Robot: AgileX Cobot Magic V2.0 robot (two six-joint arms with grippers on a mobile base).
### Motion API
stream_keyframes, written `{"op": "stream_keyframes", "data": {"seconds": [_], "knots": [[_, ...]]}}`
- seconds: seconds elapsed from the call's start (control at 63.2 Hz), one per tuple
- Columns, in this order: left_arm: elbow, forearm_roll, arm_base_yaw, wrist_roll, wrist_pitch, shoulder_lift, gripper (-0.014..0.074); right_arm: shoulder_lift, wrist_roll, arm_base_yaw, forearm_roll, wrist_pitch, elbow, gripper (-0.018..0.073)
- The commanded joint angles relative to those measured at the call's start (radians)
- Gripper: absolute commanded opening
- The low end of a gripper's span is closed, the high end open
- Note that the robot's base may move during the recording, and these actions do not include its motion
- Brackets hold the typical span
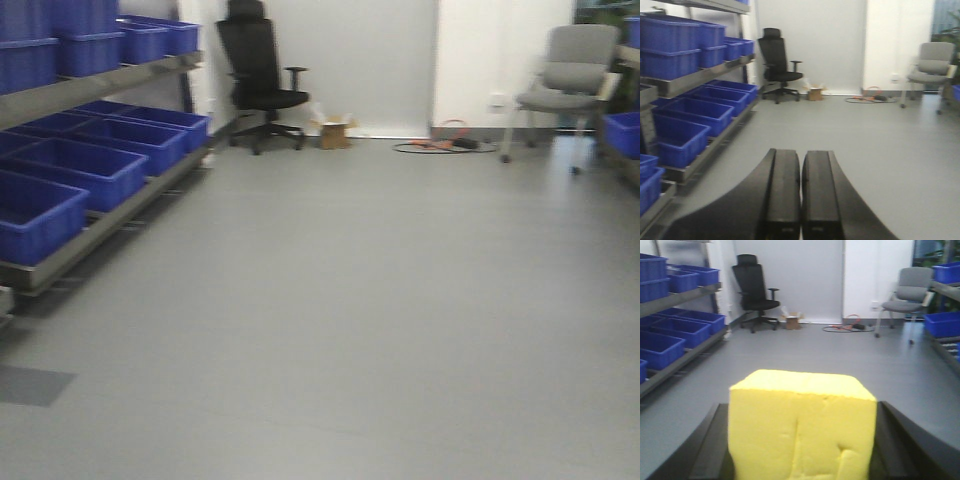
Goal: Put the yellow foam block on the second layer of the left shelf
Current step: 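Turn and drive the base toward the shelf rack of blue bins, then approach the shelf and raise the right gripper over a blue bin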
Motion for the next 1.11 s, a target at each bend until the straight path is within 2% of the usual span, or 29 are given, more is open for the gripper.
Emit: {"op": "stream_keyframes", "data": {"seconds": [0.0, 1.092], "knots": [[0.027, -0.006, -0.001, -0.003, -0.080, -0.017, 0.0124, 0.009, -0.013, -0.006, -0.008, -0.089, -0.033, 0.0478], [0.027, -0.006, -0.001, -0.003, -0.080, -0.017, 0.0124, 0.009, -0.013, -0.005, -0.008, -0.089, -0.033, 0.0478]]}}
